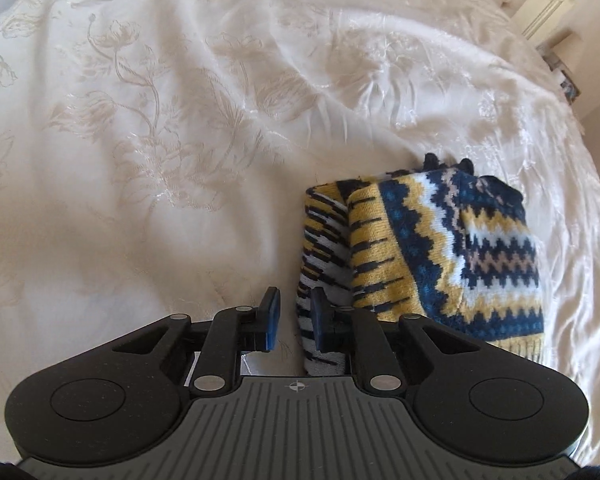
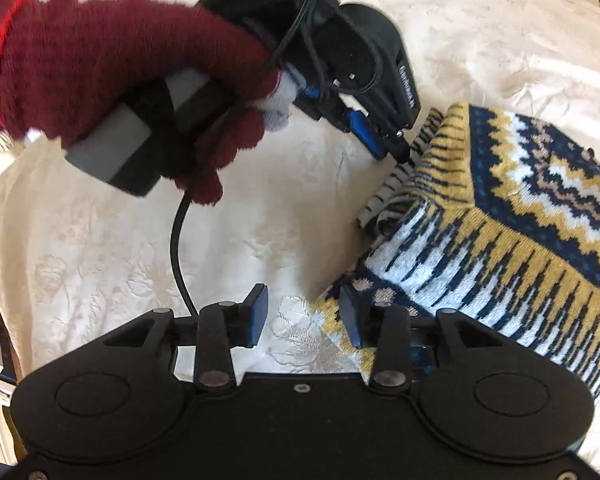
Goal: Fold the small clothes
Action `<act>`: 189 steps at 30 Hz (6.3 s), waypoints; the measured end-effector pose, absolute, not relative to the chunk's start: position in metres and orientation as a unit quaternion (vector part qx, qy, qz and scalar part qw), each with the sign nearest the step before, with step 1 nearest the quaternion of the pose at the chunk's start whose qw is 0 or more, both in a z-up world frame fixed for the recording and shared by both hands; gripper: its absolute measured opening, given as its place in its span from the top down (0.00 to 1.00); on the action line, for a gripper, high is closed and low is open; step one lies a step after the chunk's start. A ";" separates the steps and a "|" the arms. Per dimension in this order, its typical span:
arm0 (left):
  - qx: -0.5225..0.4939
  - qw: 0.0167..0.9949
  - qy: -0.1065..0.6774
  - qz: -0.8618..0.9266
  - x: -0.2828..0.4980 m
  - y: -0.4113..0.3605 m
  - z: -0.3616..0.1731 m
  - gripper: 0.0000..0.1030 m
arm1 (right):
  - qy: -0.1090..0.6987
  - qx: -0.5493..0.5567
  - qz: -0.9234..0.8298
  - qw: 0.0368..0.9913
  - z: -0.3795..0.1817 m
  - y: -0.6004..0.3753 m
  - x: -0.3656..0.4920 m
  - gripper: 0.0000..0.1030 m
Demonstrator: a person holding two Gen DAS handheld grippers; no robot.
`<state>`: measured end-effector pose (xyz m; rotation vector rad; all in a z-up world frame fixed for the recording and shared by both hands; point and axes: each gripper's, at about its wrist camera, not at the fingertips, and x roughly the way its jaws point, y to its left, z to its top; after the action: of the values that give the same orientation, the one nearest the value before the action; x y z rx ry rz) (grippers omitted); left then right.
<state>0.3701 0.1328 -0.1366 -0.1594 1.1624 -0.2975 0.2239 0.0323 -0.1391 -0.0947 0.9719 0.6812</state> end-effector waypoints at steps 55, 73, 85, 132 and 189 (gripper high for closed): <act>-0.156 0.767 0.580 -0.227 0.288 0.094 -0.172 0.33 | 0.529 0.320 0.176 0.766 -0.214 -0.160 0.357 0.00; -0.236 0.717 0.586 -0.294 0.298 0.098 -0.182 0.68 | 0.533 0.375 0.153 0.743 -0.204 -0.178 0.327 0.52; -0.220 0.691 0.591 -0.355 0.263 0.086 -0.166 0.68 | 0.544 0.338 0.108 0.760 -0.148 -0.196 0.229 0.54; -0.110 0.810 0.539 -0.204 0.268 0.075 -0.163 0.92 | 0.474 0.202 0.073 0.854 -0.113 -0.215 0.085 0.18; 0.023 0.842 0.508 -0.182 0.131 0.053 -0.113 0.05 | 0.468 0.100 0.083 0.874 -0.099 -0.204 0.016 0.01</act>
<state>0.1313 0.0533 -0.1132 0.0490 1.0732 -0.3851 0.0158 -0.2035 -0.0991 0.2096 0.9777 0.1730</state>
